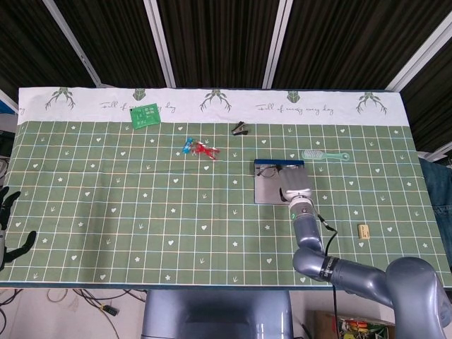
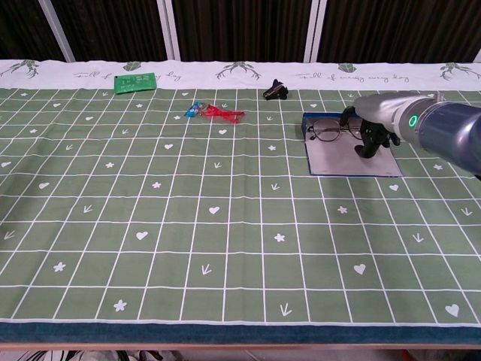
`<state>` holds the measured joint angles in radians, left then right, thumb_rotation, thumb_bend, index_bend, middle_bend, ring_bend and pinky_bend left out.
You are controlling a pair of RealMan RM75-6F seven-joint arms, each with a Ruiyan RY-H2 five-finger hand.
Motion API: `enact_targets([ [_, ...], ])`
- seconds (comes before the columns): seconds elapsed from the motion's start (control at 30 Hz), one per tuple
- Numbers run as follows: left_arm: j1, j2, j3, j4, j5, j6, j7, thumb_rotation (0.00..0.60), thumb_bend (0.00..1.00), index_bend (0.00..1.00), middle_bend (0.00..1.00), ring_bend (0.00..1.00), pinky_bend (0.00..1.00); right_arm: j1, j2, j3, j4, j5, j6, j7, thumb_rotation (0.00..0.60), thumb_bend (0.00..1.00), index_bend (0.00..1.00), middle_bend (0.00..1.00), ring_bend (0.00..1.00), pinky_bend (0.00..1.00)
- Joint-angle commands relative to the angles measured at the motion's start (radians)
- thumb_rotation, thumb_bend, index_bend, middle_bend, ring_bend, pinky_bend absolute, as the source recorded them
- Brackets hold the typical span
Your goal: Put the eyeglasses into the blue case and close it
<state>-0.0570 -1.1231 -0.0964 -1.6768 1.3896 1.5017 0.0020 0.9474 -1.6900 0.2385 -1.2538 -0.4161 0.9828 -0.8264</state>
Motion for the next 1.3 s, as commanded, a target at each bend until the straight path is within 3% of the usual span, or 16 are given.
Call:
enact_targets([
  [0.03, 0.0, 0.0, 0.0, -0.001, 0.0, 0.0, 0.0, 0.6, 0.32, 0.09, 0.0, 0.0, 0.0, -0.012, 0.014, -0.004, -0.036, -0.023, 0.02, 0.013, 0.6, 0.55, 0.17, 0.61, 0.67, 0.63],
  [0.17, 0.0, 0.001, 0.0, -0.001, -0.001, -0.001, 0.001, 0.6, 0.32, 0.09, 0.0, 0.0, 0.0, -0.031, 0.039, -0.009, -0.09, -0.054, 0.045, 0.032, 0.6, 0.39, 0.15, 0.49, 0.57, 0.6],
  [0.3, -0.002, 0.001, 0.001, -0.004, -0.003, -0.006, 0.002, 0.6, 0.32, 0.09, 0.0, 0.0, 0.0, -0.064, 0.071, -0.028, -0.16, -0.13, 0.088, 0.07, 0.6, 0.28, 0.15, 0.35, 0.43, 0.36],
  [0.43, -0.001, 0.0, 0.002, -0.004, -0.002, -0.004, 0.004, 0.6, 0.32, 0.09, 0.0, 0.0, 0.0, -0.105, 0.084, -0.054, -0.2, -0.224, 0.137, 0.123, 0.6, 0.26, 0.15, 0.32, 0.34, 0.27],
  [0.6, -0.001, 0.0, 0.003, -0.005, -0.002, -0.004, 0.008, 0.6, 0.32, 0.09, 0.0, 0.0, 0.0, -0.147, 0.08, -0.081, -0.2, -0.312, 0.162, 0.187, 0.6, 0.24, 0.15, 0.32, 0.33, 0.27],
  [0.87, 0.0, 0.001, 0.002, -0.008, -0.006, -0.005, 0.01, 0.6, 0.32, 0.09, 0.0, 0.0, 0.0, -0.181, 0.02, -0.103, -0.097, -0.432, 0.171, 0.269, 0.6, 0.23, 0.18, 0.32, 0.33, 0.27],
  [1.3, -0.001, 0.002, 0.003, -0.008, -0.006, -0.007, 0.007, 0.6, 0.32, 0.09, 0.0, 0.0, 0.0, -0.194, -0.022, -0.1, -0.02, -0.461, 0.131, 0.276, 0.6, 0.24, 0.18, 0.3, 0.33, 0.26],
])
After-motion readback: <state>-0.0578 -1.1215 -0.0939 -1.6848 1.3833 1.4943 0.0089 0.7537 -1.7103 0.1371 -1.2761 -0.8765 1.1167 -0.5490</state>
